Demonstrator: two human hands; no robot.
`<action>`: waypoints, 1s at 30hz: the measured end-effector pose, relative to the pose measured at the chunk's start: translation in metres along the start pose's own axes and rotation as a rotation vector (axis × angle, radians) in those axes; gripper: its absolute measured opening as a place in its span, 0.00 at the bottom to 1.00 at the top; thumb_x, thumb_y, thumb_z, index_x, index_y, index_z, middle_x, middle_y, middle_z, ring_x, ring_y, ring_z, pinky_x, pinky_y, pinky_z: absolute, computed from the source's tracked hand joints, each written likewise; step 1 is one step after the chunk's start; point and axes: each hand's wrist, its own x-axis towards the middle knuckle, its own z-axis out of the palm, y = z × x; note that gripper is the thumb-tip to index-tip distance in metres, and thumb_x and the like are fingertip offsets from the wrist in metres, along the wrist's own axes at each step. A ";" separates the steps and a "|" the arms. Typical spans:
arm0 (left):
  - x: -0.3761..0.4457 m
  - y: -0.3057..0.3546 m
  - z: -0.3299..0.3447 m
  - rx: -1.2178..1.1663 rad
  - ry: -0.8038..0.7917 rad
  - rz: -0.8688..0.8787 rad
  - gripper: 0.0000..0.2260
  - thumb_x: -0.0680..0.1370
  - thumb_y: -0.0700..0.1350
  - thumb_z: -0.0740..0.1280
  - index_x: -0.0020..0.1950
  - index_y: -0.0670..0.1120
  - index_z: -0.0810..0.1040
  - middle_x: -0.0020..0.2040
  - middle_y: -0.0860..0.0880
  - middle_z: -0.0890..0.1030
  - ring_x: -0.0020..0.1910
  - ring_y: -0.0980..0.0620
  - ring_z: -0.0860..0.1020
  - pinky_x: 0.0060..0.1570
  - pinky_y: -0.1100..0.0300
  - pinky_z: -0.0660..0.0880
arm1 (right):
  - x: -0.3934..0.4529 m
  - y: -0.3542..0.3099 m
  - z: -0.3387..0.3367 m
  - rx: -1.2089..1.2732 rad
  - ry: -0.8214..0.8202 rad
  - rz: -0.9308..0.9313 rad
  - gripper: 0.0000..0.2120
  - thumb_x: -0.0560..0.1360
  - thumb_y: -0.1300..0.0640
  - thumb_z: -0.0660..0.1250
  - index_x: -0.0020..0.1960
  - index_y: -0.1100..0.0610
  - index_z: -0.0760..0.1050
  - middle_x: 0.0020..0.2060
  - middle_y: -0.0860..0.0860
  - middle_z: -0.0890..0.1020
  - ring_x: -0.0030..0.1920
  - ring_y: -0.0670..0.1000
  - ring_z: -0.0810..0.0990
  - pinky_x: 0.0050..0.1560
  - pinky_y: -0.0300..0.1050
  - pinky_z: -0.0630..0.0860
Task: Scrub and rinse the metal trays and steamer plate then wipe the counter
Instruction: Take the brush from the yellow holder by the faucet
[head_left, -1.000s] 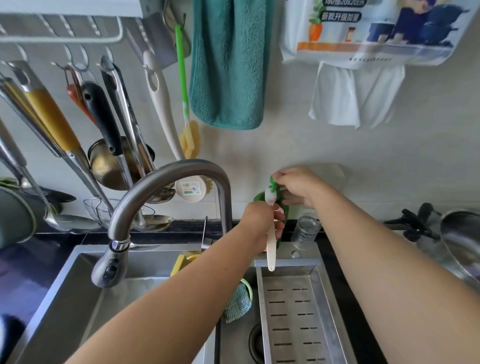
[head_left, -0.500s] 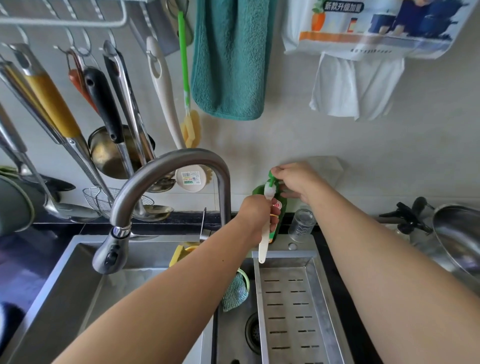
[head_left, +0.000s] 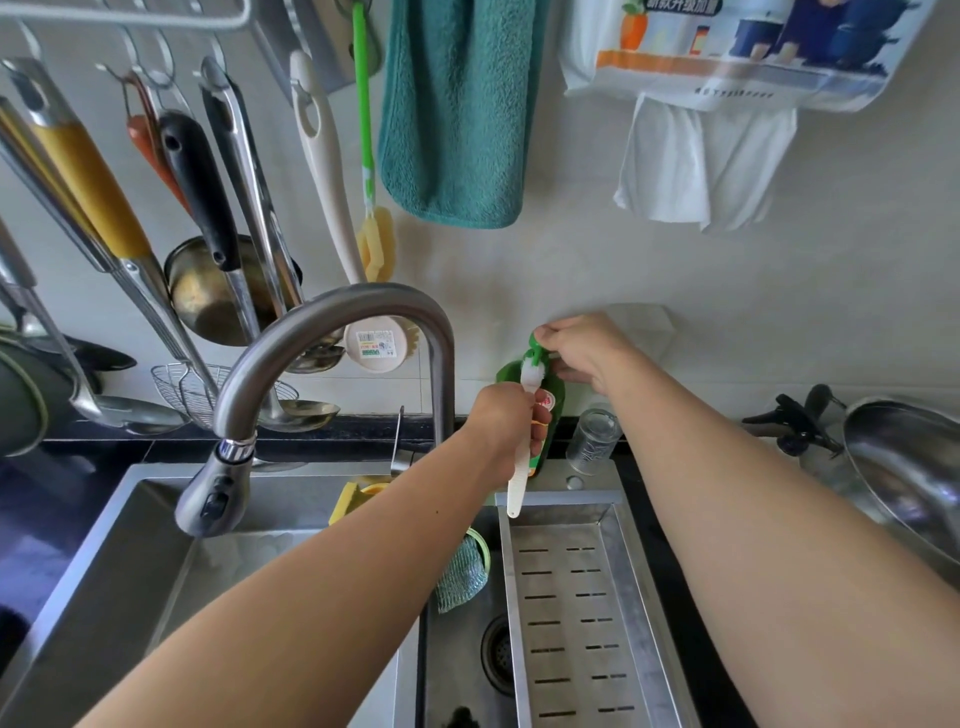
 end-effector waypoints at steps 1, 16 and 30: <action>0.000 -0.001 -0.001 0.002 -0.001 -0.003 0.18 0.85 0.38 0.53 0.42 0.45 0.77 0.28 0.50 0.74 0.30 0.52 0.67 0.34 0.59 0.66 | 0.000 0.000 0.000 0.000 0.001 0.001 0.11 0.80 0.54 0.70 0.61 0.57 0.82 0.57 0.56 0.84 0.57 0.57 0.83 0.58 0.52 0.81; -0.069 -0.080 -0.131 -0.114 -0.080 0.014 0.10 0.85 0.35 0.59 0.63 0.35 0.76 0.41 0.42 0.83 0.32 0.46 0.78 0.31 0.57 0.75 | -0.132 0.095 0.083 -0.125 0.452 -0.221 0.09 0.82 0.57 0.62 0.47 0.57 0.79 0.40 0.49 0.81 0.44 0.53 0.80 0.42 0.47 0.72; -0.107 -0.123 -0.316 -0.199 0.316 0.080 0.25 0.83 0.29 0.55 0.74 0.51 0.71 0.64 0.47 0.81 0.40 0.44 0.82 0.36 0.52 0.78 | -0.049 0.043 0.255 -0.794 0.109 -0.160 0.13 0.83 0.60 0.61 0.61 0.67 0.77 0.57 0.64 0.82 0.58 0.65 0.81 0.57 0.56 0.78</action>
